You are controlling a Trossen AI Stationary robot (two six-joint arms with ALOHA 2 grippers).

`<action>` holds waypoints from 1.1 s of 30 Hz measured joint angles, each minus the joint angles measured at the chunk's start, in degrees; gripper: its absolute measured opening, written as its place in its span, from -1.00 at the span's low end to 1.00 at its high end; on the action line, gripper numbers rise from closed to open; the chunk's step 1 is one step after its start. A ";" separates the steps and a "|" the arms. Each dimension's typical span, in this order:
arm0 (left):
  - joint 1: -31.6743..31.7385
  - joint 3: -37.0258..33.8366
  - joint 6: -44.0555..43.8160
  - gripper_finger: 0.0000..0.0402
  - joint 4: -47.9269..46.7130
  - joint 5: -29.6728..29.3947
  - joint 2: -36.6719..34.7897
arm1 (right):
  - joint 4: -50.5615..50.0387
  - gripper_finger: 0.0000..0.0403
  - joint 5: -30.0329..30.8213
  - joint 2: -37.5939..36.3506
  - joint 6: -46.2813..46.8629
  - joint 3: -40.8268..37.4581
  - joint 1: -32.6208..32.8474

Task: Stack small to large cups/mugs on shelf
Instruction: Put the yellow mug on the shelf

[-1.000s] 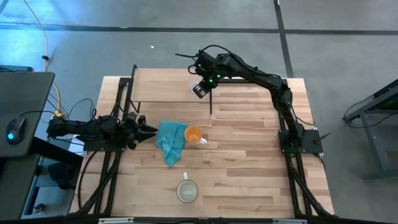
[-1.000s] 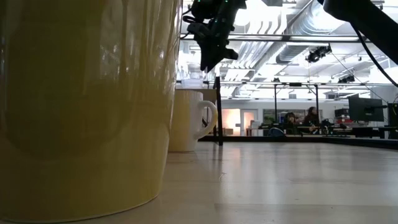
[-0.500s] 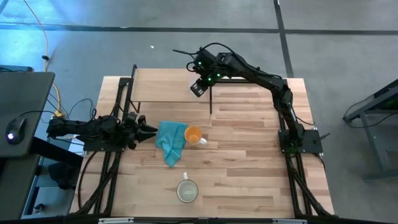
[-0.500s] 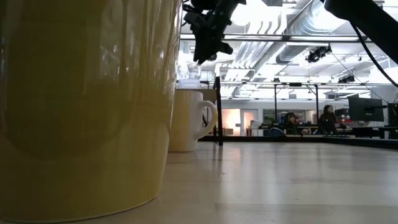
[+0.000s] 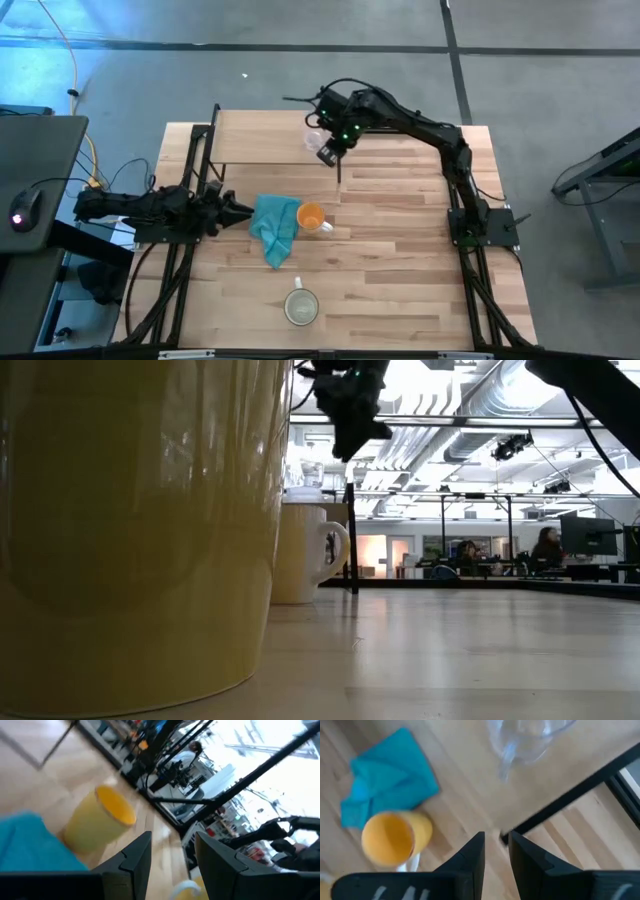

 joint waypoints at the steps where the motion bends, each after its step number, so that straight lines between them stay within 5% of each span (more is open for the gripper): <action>1: 0.00 -0.01 -1.06 -0.31 0.02 0.29 0.88 | -0.64 -0.61 -0.04 -0.78 -0.25 0.00 0.41; 10: -0.01 0.02 4.62 -0.31 14.20 3.89 11.44 | -1.85 -0.61 -2.75 -7.97 -0.73 0.15 6.60; 17: -0.08 2.52 8.91 -0.31 15.13 4.64 23.38 | -4.76 -0.61 -0.26 -8.62 0.04 -0.56 13.51; 23: -0.04 4.90 12.63 -0.31 17.59 4.64 31.50 | -5.85 -0.61 5.84 -8.60 2.89 -6.76 18.73; 33: -0.04 5.03 12.59 -0.31 19.82 5.06 34.52 | 0.92 -0.61 4.79 -8.51 7.87 -23.73 23.71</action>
